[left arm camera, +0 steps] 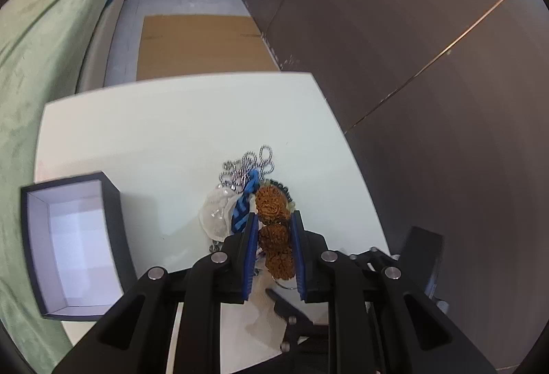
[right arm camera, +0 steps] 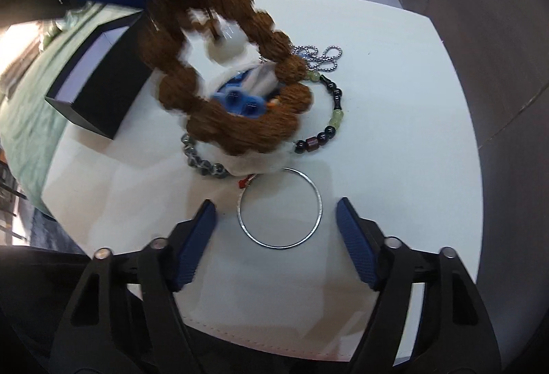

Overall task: Organize jewelry
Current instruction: 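Carry the brown bead bracelet into the black box while the right gripper grasps the silver hoop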

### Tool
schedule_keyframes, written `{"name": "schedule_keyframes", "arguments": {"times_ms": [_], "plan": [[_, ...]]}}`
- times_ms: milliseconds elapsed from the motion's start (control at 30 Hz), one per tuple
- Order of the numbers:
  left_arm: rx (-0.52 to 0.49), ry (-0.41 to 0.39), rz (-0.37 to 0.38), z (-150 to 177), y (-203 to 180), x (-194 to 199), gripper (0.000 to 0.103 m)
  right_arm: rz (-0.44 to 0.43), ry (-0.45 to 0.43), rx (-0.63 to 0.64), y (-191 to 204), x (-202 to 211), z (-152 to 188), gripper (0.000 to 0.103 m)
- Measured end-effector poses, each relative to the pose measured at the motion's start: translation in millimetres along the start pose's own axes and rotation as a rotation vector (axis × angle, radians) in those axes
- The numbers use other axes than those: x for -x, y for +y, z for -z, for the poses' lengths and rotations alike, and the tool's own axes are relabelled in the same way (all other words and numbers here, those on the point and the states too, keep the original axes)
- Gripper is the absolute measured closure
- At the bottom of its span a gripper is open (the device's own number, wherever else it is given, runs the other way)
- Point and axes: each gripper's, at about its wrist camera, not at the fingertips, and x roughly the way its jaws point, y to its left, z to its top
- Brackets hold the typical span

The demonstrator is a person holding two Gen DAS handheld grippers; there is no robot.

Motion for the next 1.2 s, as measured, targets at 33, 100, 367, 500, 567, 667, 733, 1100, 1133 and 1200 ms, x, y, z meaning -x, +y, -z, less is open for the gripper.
{"name": "schedule_keyframes", "arguments": {"times_ms": [33,100,367,500,567,667,733,1100,1133,1200], "plan": [[-0.002,-0.008,0.002,1,-2,5,0.086,0.019,0.005,0.005,0,0,0,0.046],[-0.007,-0.030,0.007,-2,-3,19,0.087,0.029,0.013,0.004,-3,0,1,0.053],[-0.010,-0.111,0.018,-4,2,68,0.087,0.001,-0.020,-0.015,-2,20,-2,0.054],[-0.008,-0.157,0.013,-3,12,100,0.087,-0.006,-0.065,-0.017,3,42,-15,0.054],[-0.005,-0.175,0.009,-3,18,114,0.087,-0.012,-0.085,-0.018,6,49,-20,0.053],[0.004,-0.197,-0.008,-1,31,131,0.087,-0.034,-0.123,-0.033,12,63,-28,0.053],[0.011,-0.206,-0.021,2,41,139,0.087,-0.052,-0.152,-0.040,19,71,-33,0.053],[0.097,-0.186,-0.058,18,102,138,0.071,-0.107,-0.210,-0.034,66,91,-53,0.053],[0.102,-0.176,-0.065,19,106,136,0.056,-0.110,-0.209,-0.031,70,90,-55,0.053],[0.114,-0.212,-0.091,25,118,141,0.026,-0.116,-0.206,-0.023,78,89,-55,0.053]]}}
